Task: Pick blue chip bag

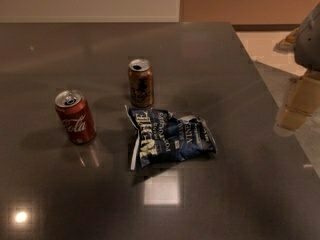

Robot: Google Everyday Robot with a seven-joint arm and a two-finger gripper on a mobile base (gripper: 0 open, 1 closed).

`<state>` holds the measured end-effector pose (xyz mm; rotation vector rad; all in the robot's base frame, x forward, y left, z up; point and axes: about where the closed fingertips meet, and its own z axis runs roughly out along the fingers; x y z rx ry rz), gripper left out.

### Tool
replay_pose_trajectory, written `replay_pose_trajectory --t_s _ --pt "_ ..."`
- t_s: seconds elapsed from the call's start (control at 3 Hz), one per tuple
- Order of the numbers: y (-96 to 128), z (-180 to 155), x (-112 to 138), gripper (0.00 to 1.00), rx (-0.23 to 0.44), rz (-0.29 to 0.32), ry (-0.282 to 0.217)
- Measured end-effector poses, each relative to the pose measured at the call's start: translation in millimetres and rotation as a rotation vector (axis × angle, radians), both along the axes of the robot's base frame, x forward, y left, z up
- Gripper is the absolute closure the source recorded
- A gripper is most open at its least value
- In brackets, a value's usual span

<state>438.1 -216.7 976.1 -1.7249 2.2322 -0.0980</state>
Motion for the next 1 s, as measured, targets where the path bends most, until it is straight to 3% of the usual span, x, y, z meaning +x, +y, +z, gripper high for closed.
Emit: replay_pose_trajectory --t_s 0.67,1.0 --pt "9 4 1 0.00 0.018 0.034 -0.002" --pt "41 3 1 0.00 0.053 0.128 0.002"
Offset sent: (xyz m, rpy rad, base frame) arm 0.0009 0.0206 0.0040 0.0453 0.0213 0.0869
